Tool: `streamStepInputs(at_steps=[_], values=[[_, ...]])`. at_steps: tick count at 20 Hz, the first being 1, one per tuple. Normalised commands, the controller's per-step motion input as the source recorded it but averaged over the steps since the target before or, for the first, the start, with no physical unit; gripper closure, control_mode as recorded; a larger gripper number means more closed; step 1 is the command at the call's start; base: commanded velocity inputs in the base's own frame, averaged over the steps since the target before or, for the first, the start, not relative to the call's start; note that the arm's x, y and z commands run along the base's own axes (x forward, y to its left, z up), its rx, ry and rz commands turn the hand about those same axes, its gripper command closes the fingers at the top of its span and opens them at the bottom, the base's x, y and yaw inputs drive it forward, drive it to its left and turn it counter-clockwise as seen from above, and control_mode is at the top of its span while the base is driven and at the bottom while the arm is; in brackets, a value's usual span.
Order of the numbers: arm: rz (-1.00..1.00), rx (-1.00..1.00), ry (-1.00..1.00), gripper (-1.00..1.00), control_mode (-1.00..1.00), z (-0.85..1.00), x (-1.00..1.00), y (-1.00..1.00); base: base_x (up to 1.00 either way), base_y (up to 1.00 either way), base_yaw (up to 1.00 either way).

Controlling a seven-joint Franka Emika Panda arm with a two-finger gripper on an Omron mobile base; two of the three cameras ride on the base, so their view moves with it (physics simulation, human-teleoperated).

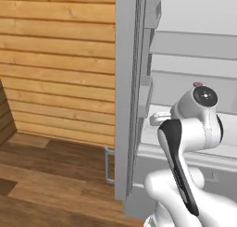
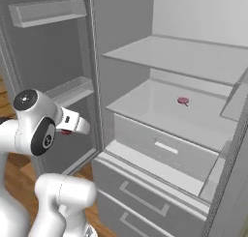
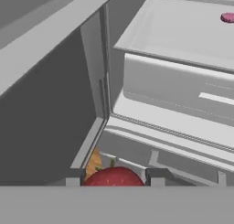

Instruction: Take the strawberry from the fridge and place it on top of the pancake, located on the dining counter.

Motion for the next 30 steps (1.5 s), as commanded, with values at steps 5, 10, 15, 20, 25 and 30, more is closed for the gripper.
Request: streamStepInputs(at_steps=[5,10,15,20,25,30], values=[[0.0,0.0,0.0,1.0,1.0,0.0,0.0,0.0,-0.57,-0.11,0.53],[0.0,0.0,0.0,1.0,1.0,0.0,0.0,0.0,-0.01,-0.62,0.17],[0.0,0.0,0.0,1.0,1.0,0.0,0.0,0.0,-0.1,-0.16,0.09],[0.0,0.0,0.0,1.0,1.0,0.0,0.0,0.0,-0.48,0.23,0.28],[0.0,0.0,0.0,1.0,1.0,0.0,0.0,0.0,-0.93,0.32,0.39],[0.0,0.0,0.0,1.0,1.0,0.0,0.0,0.0,-1.0,0.37,0.42]])
